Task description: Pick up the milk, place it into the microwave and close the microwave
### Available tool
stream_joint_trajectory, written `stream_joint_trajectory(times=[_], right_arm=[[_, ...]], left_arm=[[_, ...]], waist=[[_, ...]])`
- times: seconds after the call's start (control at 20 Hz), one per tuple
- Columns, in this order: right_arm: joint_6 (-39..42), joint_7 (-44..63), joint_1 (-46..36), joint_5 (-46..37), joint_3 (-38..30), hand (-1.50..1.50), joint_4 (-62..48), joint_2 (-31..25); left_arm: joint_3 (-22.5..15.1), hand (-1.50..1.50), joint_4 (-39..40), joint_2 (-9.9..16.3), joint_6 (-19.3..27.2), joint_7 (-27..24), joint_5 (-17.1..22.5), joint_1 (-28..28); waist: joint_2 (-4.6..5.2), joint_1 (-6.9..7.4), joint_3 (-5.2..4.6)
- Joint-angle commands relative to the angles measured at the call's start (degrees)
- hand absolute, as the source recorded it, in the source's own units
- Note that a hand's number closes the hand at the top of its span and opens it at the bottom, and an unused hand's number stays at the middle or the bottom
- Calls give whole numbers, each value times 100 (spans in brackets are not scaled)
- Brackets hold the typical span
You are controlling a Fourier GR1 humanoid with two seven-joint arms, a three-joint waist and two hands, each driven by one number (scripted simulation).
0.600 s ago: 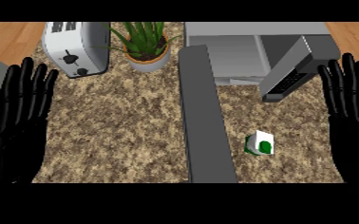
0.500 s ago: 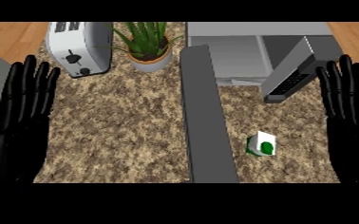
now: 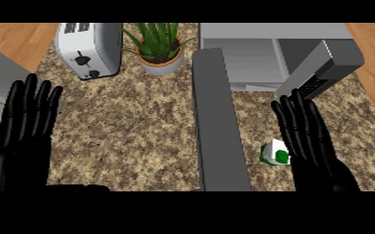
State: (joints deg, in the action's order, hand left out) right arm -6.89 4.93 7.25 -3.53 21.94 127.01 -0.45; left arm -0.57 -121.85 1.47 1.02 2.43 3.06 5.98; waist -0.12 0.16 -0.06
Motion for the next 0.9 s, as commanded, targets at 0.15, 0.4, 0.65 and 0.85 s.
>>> stream_joint_trajectory(times=[0.15,0.4,0.65,0.85], right_arm=[[-533,-127,545,-382,1257,-150,186,43],[-1143,-317,432,-1016,1206,-150,-154,44],[-1132,-558,686,-795,590,-150,-277,-145],[-1110,-547,600,-508,284,-150,-492,-143]], left_arm=[[-74,-150,-457,-117,-249,-340,218,1032],[57,-150,-84,-82,-338,-435,275,815],[424,-150,-200,107,-866,-861,783,1511],[149,-150,-175,-133,-669,-1018,342,1519]], waist=[[-3,2,4],[6,-21,5],[5,0,4],[8,-7,6]])
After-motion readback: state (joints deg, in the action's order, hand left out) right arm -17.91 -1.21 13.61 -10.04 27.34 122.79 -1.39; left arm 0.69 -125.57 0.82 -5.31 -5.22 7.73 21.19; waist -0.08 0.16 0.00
